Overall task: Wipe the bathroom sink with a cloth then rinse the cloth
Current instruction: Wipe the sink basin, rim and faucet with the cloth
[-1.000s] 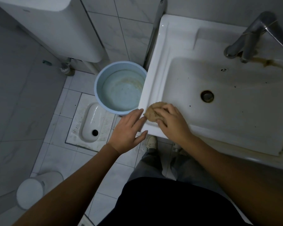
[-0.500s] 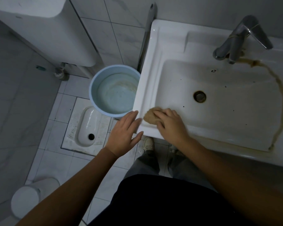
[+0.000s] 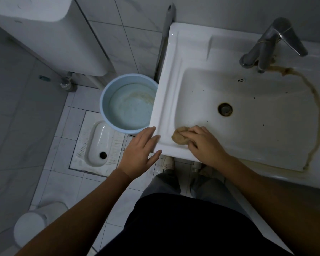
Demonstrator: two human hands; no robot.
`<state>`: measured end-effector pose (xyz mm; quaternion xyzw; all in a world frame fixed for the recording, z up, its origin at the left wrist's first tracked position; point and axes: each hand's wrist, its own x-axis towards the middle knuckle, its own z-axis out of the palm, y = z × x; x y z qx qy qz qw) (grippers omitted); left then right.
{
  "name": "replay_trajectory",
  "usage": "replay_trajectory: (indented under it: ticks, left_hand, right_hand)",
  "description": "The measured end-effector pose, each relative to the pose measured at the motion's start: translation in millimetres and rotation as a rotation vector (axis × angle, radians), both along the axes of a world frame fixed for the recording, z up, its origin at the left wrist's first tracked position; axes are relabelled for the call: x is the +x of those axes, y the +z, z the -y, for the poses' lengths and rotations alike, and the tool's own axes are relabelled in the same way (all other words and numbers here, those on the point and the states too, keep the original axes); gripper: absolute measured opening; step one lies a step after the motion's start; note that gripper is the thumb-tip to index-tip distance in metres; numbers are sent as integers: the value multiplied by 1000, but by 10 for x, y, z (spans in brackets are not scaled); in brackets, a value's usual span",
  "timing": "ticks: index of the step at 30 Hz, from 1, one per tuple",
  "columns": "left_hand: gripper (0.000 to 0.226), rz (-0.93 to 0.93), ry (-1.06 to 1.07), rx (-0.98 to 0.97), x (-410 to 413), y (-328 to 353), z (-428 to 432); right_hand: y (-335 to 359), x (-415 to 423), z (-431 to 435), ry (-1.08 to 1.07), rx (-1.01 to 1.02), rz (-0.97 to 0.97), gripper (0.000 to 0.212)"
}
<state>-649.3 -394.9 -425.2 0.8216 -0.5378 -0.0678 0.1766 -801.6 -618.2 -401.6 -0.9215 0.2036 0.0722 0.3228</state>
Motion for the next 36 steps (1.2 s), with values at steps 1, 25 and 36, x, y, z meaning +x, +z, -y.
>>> replay_trajectory:
  ticks: [1,25,36]
  left_hand:
    - [48,-1,4,-3,-9,-4,0]
    - [47,10,-273,41,-426,112,760]
    - [45,-64,-206,130,-542,104,713]
  right_hand:
    - [-19,52,-48,-36,-6,-8,48]
    - [115,-1356,130,-497,-302,-158,38]
    - [81,-1142,-188,-329,-277,12,37]
